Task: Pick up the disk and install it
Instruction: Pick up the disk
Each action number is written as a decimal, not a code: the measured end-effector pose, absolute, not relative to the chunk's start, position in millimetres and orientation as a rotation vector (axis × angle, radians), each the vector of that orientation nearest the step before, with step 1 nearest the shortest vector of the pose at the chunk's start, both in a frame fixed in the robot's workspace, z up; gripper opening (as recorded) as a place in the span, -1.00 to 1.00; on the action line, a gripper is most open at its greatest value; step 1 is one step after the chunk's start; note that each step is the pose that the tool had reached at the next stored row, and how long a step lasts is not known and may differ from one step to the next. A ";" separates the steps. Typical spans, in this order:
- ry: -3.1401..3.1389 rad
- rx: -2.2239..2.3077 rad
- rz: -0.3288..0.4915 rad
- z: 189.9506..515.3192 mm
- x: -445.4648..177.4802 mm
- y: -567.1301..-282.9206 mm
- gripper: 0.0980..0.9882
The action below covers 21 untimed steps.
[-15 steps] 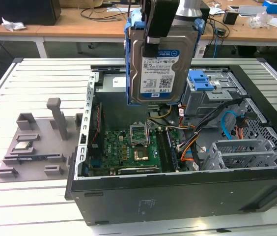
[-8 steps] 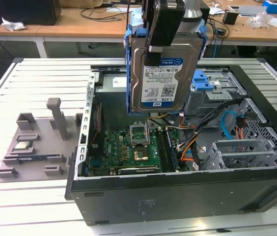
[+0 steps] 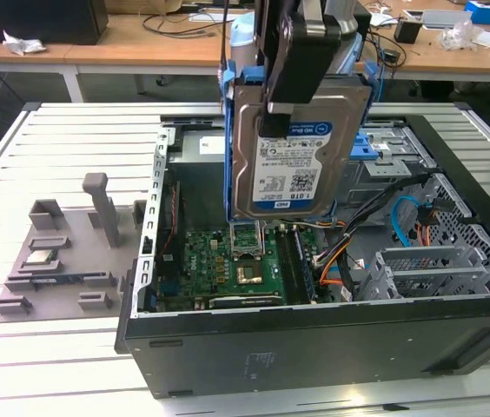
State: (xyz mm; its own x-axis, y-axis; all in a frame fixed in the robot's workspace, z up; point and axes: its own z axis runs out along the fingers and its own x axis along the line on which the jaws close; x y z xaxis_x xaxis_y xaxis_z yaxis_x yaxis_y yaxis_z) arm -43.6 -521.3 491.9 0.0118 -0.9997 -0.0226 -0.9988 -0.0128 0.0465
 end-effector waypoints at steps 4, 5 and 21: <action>-2.195 2.222 -0.076 491.7 -43.6 -537.9 -0.39; -2.195 2.222 -0.076 491.7 -43.6 -540.0 -0.39; -2.195 2.222 -0.076 491.6 -31.0 -552.2 -0.39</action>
State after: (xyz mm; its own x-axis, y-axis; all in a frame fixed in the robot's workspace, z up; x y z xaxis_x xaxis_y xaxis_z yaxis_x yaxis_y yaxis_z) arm -31.0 -552.2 491.6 0.0118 -0.9997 -0.0226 -0.9988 -0.0128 0.0465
